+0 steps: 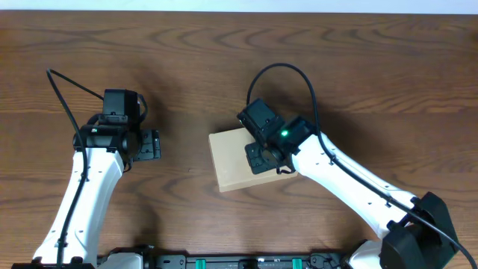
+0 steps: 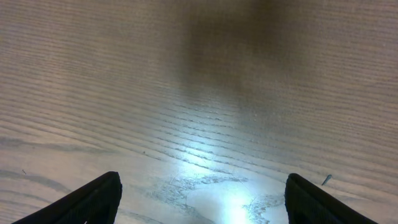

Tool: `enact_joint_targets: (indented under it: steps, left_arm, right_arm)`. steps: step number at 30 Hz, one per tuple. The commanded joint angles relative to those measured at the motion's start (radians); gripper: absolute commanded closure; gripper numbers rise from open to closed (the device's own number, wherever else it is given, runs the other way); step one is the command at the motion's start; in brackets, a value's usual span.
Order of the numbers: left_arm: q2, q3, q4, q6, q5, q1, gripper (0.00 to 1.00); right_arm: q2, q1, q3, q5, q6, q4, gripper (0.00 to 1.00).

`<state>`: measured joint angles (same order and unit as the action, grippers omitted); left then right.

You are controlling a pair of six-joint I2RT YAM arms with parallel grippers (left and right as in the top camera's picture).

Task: Pack container
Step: 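Press the closed lid down with the right gripper, then lift the right gripper off the lid and withdraw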

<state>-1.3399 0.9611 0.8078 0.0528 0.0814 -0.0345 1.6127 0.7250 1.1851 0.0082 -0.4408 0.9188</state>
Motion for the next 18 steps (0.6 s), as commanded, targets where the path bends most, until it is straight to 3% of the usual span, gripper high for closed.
enact_joint_targets:
  steps: [1,10,14,15,16,18]
  left_arm:
    - [0.007,0.012,0.003,0.007,-0.004,0.003,0.17]
    - [0.007,0.012,0.003,0.006,-0.004,0.003,0.14]
    - [0.019,0.013,-0.011,0.006,-0.004,0.002,0.02]
    - [0.026,0.013,-0.023,0.006,-0.004,0.002,0.05]
    - [0.031,0.013,-0.034,0.006,-0.004,0.002,0.05]
    - [0.044,0.013,-0.059,0.006,-0.004,0.002,0.05]
  right_arm:
    - [0.01,0.01,-0.093,-0.063,-0.037,-0.015,0.99]
    - [0.008,0.007,-0.102,-0.061,-0.019,-0.069,0.97]
    - [0.003,-0.022,-0.07,-0.023,0.032,-0.118,0.91]
    - [0.002,-0.035,-0.058,0.002,0.039,-0.131,0.75]
    - [0.001,-0.053,-0.044,0.037,0.045,-0.144,0.65]
    - [0.001,-0.096,-0.011,0.099,0.079,-0.168,0.62]
